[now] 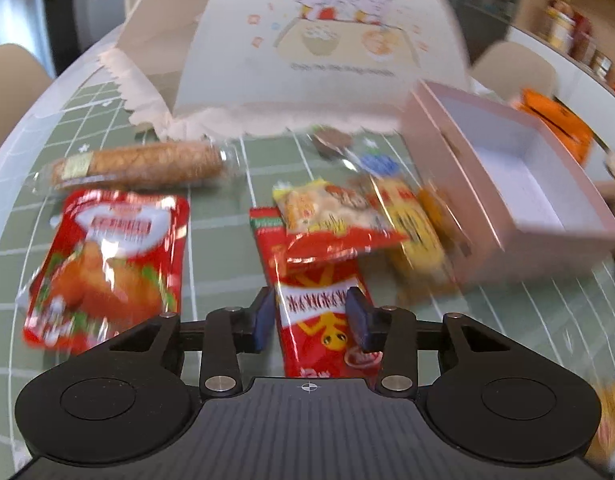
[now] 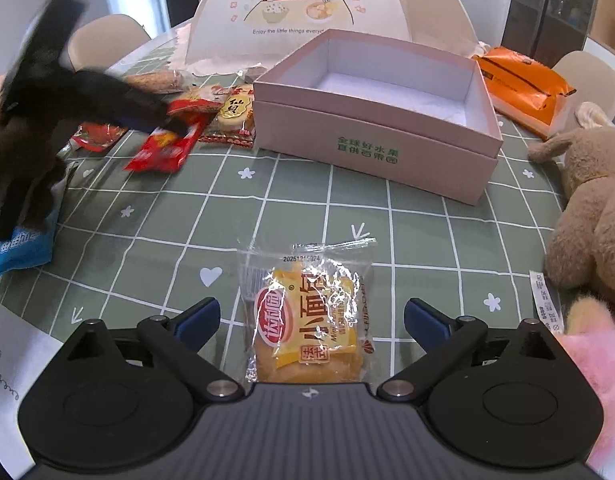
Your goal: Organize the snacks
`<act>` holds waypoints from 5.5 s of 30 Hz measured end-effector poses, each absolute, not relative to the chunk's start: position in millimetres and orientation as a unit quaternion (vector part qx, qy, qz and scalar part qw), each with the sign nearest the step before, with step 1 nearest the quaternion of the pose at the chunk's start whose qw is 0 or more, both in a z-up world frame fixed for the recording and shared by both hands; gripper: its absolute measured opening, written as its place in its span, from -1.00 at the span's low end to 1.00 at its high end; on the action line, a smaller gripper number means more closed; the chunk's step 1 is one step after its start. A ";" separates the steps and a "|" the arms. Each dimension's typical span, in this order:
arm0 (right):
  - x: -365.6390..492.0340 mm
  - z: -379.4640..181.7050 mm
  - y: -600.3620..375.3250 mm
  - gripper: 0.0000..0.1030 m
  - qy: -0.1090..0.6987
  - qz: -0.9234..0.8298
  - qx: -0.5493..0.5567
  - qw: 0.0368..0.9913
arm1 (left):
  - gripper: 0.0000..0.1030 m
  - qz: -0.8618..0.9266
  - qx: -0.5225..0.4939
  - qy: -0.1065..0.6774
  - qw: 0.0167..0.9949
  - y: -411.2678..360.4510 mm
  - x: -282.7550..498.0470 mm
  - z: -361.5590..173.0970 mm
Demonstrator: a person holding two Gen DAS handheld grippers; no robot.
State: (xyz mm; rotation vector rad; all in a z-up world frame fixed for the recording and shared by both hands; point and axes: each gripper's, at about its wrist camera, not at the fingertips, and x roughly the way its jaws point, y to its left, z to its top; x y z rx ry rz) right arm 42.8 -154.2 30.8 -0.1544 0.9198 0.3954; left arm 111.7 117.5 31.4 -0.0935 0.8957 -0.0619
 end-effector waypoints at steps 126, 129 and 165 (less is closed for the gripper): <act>176.2 109.6 -38.1 0.45 0.412 0.300 -0.102 0.854 | -0.31 -0.077 -0.138 0.400 0.903 162.4 50.0 58.9; 236.9 106.5 2.9 0.45 0.444 0.307 -0.113 0.834 | -0.31 -0.036 -0.214 0.378 0.900 183.0 25.5 70.1; 96.6 77.8 -142.9 0.43 0.493 0.232 -0.059 0.836 | -0.03 -0.126 0.011 0.491 0.862 98.8 26.7 37.1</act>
